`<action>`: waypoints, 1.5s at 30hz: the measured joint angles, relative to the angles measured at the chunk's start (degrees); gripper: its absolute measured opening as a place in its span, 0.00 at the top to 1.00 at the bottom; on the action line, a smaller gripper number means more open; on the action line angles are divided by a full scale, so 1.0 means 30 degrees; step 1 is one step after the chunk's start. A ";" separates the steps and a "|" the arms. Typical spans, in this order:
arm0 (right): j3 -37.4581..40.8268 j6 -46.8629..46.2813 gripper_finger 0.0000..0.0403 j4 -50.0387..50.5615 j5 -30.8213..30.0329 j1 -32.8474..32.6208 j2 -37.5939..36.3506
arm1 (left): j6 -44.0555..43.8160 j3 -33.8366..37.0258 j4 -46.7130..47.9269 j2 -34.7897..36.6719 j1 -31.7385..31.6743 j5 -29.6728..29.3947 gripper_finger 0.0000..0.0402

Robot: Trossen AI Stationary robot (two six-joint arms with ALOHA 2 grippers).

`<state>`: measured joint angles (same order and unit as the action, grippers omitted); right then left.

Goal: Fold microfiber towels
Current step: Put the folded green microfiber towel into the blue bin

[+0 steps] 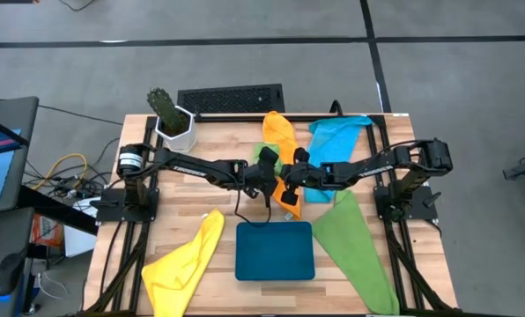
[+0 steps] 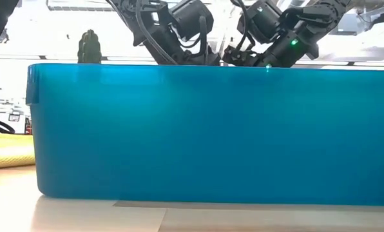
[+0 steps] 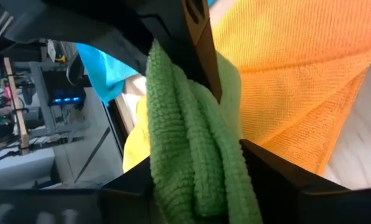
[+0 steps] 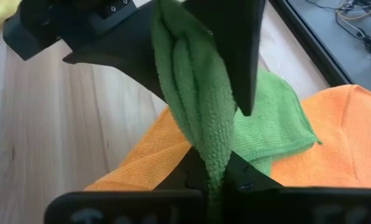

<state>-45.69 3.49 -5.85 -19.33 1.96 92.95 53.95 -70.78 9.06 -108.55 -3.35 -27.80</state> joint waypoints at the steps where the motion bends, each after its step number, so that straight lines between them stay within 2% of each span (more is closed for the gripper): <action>1: 0.0000 0.0000 0.93 0.0000 0.0000 0.0006 0.0000 | 0.0007 0.0000 -0.0007 0.0000 0.0027 -0.0070 0.62; 5: 0.0000 0.0153 0.93 -0.0040 0.0098 -0.0002 0.0000 | 0.0089 -0.0004 -0.0438 0.0000 0.0120 -0.0415 0.75; 8: 0.0000 0.0655 0.93 -0.0301 0.1081 0.0006 0.0000 | 0.0060 -0.0547 -0.0401 -0.0015 0.0197 -0.0042 0.88; 11: 0.0000 0.0452 0.89 -0.0420 0.1316 0.0006 -0.0058 | -0.0506 -0.1548 0.1057 -0.0084 0.0240 0.0366 0.98; 15: -0.0053 -0.0773 0.80 0.0417 0.0666 0.0260 -0.1241 | -0.2427 -0.3634 0.4124 -0.0126 0.0182 0.0192 0.99; 20: 0.0027 -0.0127 0.70 0.3137 0.0452 0.0999 -0.3984 | -0.5934 -0.5977 0.8118 -0.0009 0.0083 0.0165 0.99; 27: 0.0037 -0.0298 0.59 0.7191 0.0423 0.2015 -0.8682 | -1.2893 -1.0157 1.4050 -0.0007 -0.0095 0.0091 1.00; 32: 0.0015 -0.1842 0.58 0.7969 0.0459 0.2264 -1.0807 | -1.7873 -1.3502 1.7538 -0.0007 0.0055 0.0111 1.00; 38: 0.0015 -0.3657 0.60 0.8264 0.0481 0.2204 -1.2331 | -2.3982 -1.6764 2.1252 0.0000 0.0493 0.1485 1.00; 45: 0.0015 -0.6502 0.64 0.8508 0.0481 0.1034 -1.3283 | -2.8522 -1.8518 2.4710 0.0012 0.2585 0.2807 1.00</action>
<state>-45.65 -16.02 19.68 -17.89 5.06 53.10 -31.61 -126.34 83.19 -108.52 4.40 -19.38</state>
